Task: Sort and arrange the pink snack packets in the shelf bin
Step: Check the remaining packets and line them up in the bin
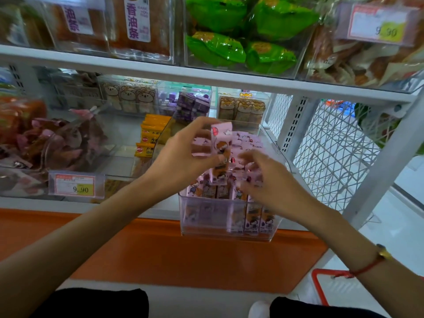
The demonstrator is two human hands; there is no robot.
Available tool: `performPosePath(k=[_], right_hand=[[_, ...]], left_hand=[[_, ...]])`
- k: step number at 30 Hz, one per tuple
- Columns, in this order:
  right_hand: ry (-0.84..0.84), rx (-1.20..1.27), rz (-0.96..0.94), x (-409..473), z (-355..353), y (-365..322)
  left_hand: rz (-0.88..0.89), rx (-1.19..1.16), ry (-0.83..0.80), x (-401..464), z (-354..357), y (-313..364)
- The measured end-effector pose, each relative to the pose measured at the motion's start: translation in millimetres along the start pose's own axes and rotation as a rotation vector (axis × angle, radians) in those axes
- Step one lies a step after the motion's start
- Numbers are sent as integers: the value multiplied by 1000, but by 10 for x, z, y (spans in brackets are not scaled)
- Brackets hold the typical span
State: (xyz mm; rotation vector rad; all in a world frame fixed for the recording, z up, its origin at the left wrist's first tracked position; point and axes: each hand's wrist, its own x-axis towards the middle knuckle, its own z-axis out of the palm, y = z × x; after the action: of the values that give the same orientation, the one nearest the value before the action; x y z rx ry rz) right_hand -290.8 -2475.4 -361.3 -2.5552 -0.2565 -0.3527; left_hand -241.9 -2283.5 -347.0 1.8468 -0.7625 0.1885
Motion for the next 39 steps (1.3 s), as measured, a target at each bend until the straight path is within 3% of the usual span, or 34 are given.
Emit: performPosePath(k=[3, 7, 12, 20, 23, 26, 30, 35, 39], right_hand=[[-42, -234, -82, -30, 74, 43], [-4, -304, -88, -16, 45, 40], [8, -315, -78, -30, 53, 46], [102, -205, -106, 31, 82, -17], [-12, -194, -121, 99, 142, -76], [-137, -179, -84, 211, 183, -109], [-168, -228, -94, 328, 197, -147], [-175, -178, -88, 306, 130, -174], [-21, -214, -100, 282, 52, -175]], left_hand=[[18, 251, -115, -10, 88, -67], [161, 656, -219, 16, 148, -154], [188, 777, -331, 77, 111, -181], [237, 747, -213, 138, 56, -136], [166, 685, 18, 56, -34, -178], [9, 430, 244, -136, -93, -246], [-201, 299, 175, -343, -84, -372], [-149, 281, 122, -420, -54, -383], [-135, 324, 111, -421, -72, -385]])
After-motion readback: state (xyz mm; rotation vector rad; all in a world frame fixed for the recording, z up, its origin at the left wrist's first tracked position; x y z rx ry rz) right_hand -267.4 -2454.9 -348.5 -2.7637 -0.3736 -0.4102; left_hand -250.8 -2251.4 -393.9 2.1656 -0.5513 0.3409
